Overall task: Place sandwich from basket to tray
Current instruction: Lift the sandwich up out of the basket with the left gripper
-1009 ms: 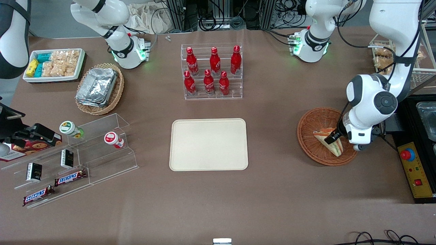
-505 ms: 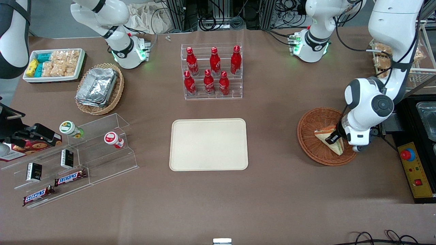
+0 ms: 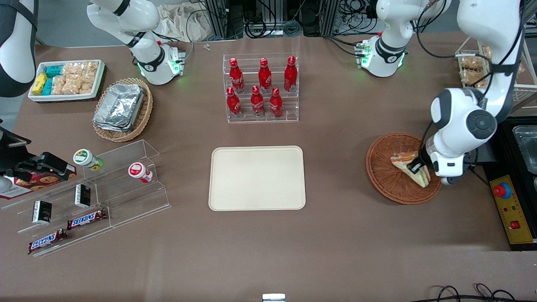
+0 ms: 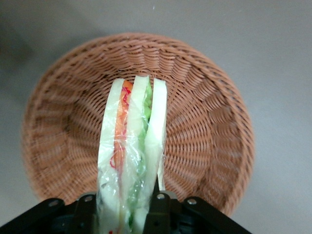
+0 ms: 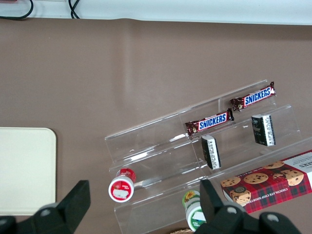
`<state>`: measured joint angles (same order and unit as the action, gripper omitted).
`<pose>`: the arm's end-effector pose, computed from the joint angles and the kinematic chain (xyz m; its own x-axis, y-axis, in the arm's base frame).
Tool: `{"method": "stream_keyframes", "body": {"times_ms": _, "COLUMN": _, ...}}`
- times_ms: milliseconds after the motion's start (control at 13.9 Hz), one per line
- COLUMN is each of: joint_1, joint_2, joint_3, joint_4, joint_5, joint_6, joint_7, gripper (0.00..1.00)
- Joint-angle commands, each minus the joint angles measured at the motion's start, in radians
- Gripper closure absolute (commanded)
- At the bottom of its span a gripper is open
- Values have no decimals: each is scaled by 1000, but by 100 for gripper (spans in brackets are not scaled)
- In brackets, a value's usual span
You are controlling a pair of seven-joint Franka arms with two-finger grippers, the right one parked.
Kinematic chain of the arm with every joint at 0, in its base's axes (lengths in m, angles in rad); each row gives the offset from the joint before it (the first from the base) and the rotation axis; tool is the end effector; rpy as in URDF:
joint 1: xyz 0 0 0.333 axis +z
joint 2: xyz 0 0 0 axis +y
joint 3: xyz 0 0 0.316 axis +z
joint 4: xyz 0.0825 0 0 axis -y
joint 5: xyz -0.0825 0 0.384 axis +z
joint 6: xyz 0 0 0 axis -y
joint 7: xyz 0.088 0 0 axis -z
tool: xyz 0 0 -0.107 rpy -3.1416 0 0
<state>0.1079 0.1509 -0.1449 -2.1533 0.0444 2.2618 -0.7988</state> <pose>0.5527 -0.0185 0.3275 0.7421 0.6700 -0.0203 0.6691 -0.7423 -0.0370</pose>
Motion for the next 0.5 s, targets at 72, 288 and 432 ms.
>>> {"method": "stream_keyframes", "body": {"times_ms": 72, "joint_1": -4, "joint_2": -152, "joint_3": -22, "joint_4": 67, "joint_5": 6, "joint_6": -209, "joint_7": 145, "gripper": 100}}
{"method": "stream_keyframes", "body": {"times_ms": 288, "joint_1": -7, "joint_2": -128, "joint_3": -70, "joint_4": 335, "joint_5": -11, "joint_6": -520, "joint_7": 237, "gripper": 100}}
{"method": "stream_keyframes", "body": {"times_ms": 432, "joint_1": -7, "joint_2": -96, "joint_3": -137, "joint_4": 488, "joint_5": -11, "joint_6": -648, "joint_7": 239, "gripper": 100}}
